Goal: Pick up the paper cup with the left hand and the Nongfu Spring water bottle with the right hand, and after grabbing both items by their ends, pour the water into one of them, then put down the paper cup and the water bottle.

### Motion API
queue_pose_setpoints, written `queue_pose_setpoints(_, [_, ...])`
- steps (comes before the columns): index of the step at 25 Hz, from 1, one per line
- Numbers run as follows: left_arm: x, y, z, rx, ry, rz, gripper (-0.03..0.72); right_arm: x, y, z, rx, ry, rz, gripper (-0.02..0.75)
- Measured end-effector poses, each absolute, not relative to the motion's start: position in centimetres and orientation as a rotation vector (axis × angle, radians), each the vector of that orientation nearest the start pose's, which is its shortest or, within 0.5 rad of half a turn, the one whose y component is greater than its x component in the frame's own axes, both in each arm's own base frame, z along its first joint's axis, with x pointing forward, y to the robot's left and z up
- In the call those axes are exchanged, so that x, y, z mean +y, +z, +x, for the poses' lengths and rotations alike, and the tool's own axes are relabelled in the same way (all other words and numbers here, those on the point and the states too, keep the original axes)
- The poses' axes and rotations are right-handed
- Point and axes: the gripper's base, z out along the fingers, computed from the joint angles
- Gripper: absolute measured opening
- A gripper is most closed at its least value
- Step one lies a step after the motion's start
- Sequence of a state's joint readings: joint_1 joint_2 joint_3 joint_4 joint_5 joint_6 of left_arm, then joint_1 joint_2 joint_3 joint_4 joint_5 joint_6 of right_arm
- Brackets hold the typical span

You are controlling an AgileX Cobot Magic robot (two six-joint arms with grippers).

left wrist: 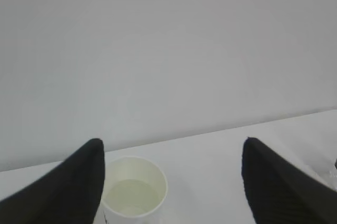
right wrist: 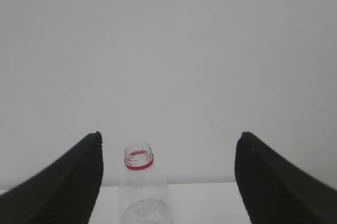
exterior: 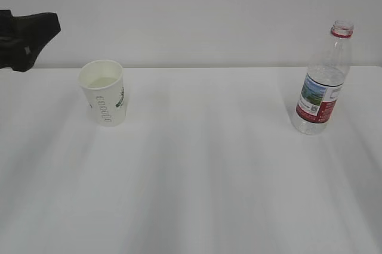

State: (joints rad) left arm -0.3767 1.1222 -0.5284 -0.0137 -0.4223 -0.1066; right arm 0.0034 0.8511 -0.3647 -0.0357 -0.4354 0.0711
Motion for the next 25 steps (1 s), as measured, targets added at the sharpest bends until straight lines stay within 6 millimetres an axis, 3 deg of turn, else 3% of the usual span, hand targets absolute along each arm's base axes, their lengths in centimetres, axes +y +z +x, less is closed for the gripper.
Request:
queue_pose_setpoints(13, [-6.6,31.2,16.8,1.709,-0.368,0.22,0.573,0.1,30.4,12.5,1.564,0.034,0.022,0.587])
queue_pose_setpoints(20, [-5.3,32.8,13.3,1.672,-0.371,0.221,0.531,0.0,33.2,9.8,1.567,0.027,0.029,0.587])
queue_pose_setpoints(25, [-4.6,32.8,11.6,1.706,-0.359,0.232,0.517,-0.1,34.3,8.2,1.603,0.023,0.034,0.587])
